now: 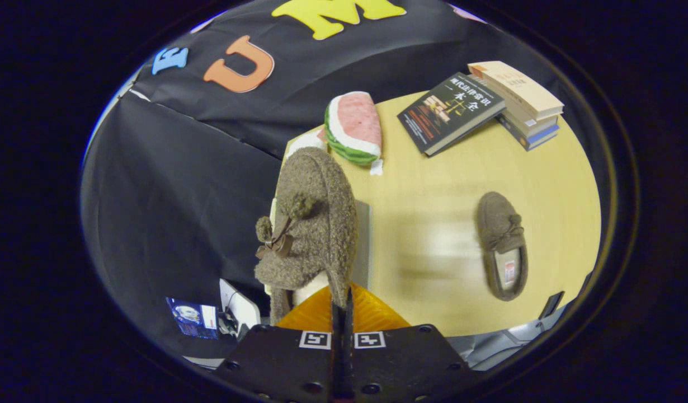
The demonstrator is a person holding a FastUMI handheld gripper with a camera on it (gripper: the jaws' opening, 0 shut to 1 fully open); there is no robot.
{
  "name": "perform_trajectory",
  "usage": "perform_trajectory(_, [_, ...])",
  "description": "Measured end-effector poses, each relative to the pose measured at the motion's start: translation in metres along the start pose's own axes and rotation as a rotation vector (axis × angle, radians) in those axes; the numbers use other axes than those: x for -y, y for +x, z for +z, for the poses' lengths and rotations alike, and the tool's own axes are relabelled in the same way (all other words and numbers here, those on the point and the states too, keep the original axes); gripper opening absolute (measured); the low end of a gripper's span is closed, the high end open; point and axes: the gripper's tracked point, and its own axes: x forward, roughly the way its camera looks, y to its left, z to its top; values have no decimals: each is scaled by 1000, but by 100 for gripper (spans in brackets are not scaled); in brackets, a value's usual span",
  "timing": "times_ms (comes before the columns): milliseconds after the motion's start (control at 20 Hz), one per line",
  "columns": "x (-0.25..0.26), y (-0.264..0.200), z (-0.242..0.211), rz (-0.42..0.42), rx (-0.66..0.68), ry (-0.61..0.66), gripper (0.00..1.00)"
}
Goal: Open the storage box then place both shoes into the box .Put the left shoe in first, then the right shoe, with the right side of both shoes facing outward in a uniform manner.
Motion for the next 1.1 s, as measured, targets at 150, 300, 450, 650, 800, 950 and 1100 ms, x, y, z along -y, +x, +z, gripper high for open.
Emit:
perform_trajectory(150, [-38, 25, -4, -5, -16, -7, 1])
perform_trajectory(300, [-62, 71, -7, -46, -40, 32, 1])
perform_trajectory(450, [-75, 128, -8, -99, -52, 53, 1])
perform_trajectory(650, [-76, 195, -26, -211, -96, 59, 1])
perform_trajectory(800, [-78, 232, -32, -285, -93, 77, 1])
perform_trajectory(950, [-72, 263, -30, -373, -87, 66, 1])
perform_trajectory(1100, [-69, 288, -37, -422, -121, 83, 1])
